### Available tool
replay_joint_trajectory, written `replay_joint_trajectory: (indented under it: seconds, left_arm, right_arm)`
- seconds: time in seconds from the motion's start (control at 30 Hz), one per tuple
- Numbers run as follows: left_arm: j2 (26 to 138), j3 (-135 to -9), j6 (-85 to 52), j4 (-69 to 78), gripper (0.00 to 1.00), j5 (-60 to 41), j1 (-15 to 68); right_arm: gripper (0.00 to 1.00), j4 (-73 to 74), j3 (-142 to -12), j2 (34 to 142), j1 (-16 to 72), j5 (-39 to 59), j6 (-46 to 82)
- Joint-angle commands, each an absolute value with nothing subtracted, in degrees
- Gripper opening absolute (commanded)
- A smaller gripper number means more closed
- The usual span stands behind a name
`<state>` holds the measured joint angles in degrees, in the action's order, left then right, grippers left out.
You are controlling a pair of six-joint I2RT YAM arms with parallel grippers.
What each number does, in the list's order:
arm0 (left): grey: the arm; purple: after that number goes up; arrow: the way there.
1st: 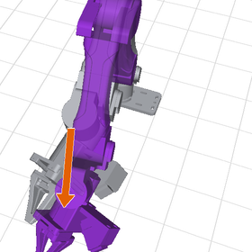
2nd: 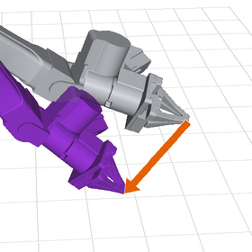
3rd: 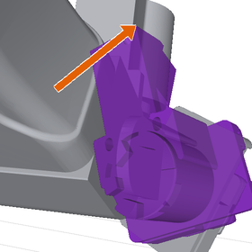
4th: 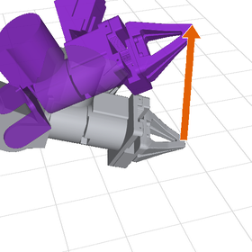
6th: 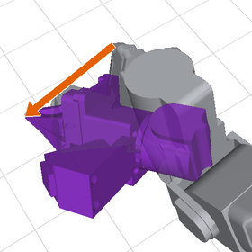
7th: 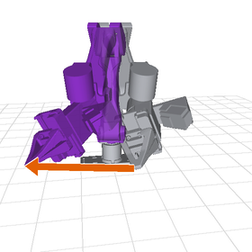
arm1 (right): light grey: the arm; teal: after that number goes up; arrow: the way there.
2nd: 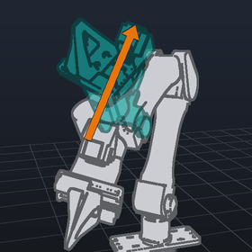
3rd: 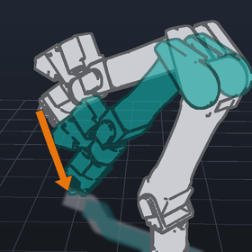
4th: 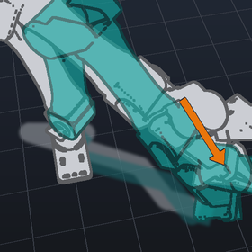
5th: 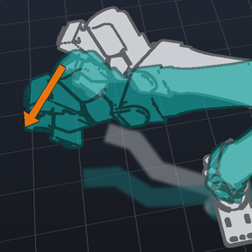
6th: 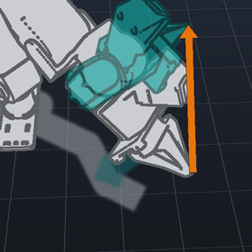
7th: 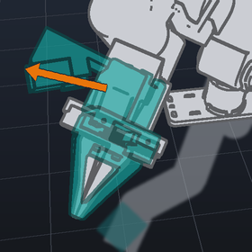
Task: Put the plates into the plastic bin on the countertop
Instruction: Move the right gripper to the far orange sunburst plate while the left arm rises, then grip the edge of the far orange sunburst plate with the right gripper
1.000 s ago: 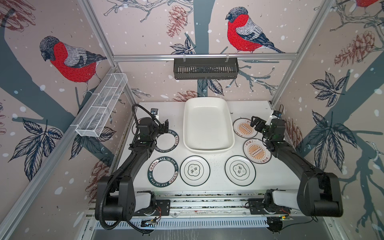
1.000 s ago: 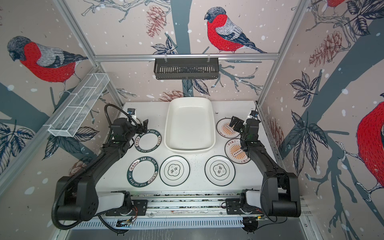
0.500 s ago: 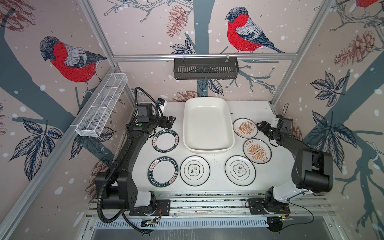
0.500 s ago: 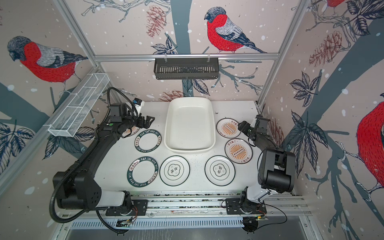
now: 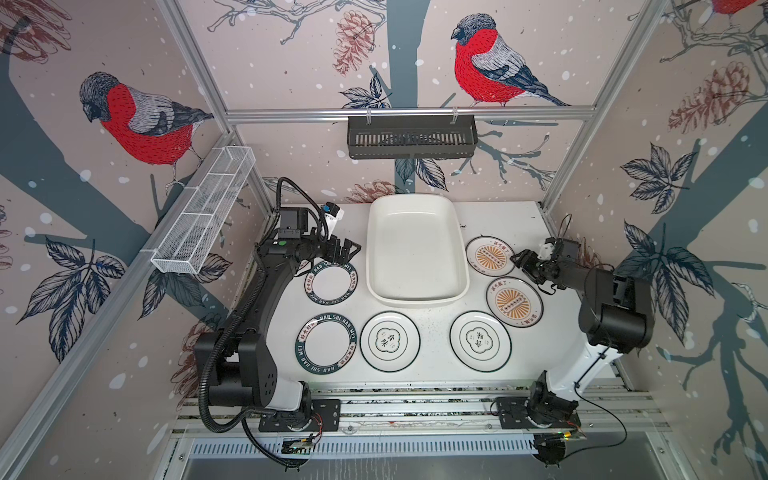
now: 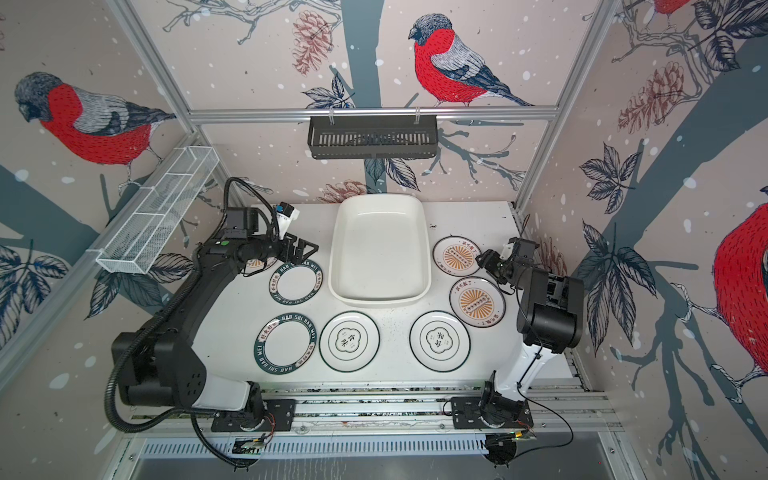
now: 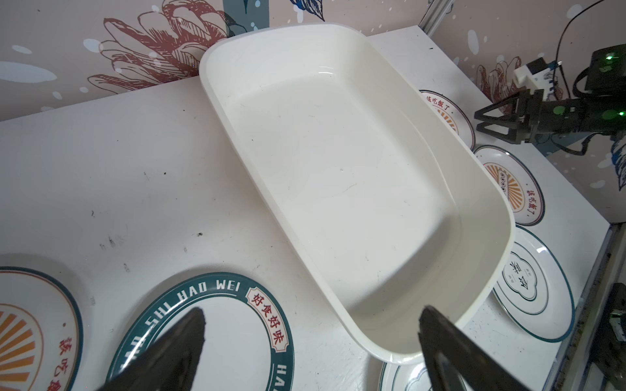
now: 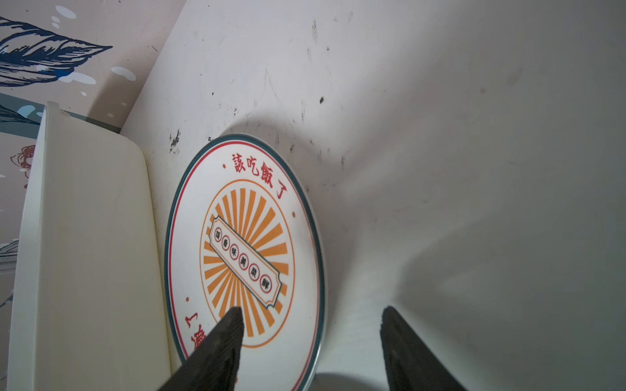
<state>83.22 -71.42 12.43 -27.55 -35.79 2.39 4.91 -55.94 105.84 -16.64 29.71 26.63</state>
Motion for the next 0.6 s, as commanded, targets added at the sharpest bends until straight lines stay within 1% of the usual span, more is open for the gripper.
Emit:
replay_joint_trajectory:
  seconds: [0.0, 0.33, 0.47, 0.57]
  left_arm:
    - [83.65, -72.02, 13.93, -28.66, 0.97, -39.27, 2.38]
    - [84.97, -73.52, 13.93, -29.08, 0.97, -39.9, 2.38]
    - [85.34, -73.7, 13.49, -29.09, 0.97, -40.79, 2.39]
    - [85.34, -73.29, 13.47, -28.96, 0.97, -41.09, 2.39]
  right_arm:
    - [0.63, 5.39, -56.75, 107.68, -17.11, 32.41, 24.99]
    - [0.56, 6.58, -58.15, 112.68, -18.27, 38.57, 25.16]
    - [0.51, 5.8, -59.06, 114.33, -18.37, 39.56, 25.23]
    - [0.51, 5.8, -59.06, 114.7, -18.46, 40.2, 25.33]
